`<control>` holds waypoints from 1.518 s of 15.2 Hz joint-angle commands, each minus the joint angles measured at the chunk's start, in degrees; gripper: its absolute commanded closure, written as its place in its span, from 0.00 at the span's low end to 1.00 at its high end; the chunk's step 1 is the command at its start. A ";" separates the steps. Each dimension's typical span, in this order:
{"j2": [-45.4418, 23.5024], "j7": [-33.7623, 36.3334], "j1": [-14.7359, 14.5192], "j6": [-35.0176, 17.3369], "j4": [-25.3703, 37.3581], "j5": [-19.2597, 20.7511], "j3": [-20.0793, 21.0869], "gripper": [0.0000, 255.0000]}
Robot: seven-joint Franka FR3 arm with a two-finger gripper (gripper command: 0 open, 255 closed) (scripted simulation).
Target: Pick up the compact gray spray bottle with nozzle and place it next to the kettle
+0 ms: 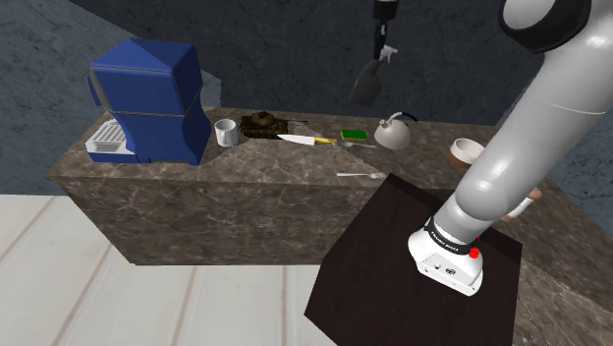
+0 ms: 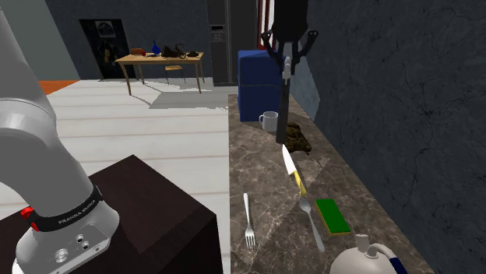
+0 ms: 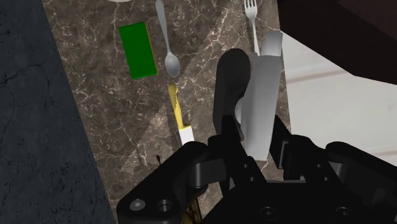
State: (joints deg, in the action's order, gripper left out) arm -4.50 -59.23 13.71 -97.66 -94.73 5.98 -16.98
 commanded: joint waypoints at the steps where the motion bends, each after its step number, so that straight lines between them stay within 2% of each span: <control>1: 0.53 -2.77 1.48 -0.58 -0.75 0.13 -1.28 1.00; 11: 1.26 -15.95 8.50 -2.74 -2.03 0.09 -7.58 1.00; 23: 0.78 -15.09 8.57 -11.83 -10.72 0.14 -7.62 1.00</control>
State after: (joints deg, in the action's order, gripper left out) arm -3.56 -74.29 22.23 -108.72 -104.88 6.17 -24.56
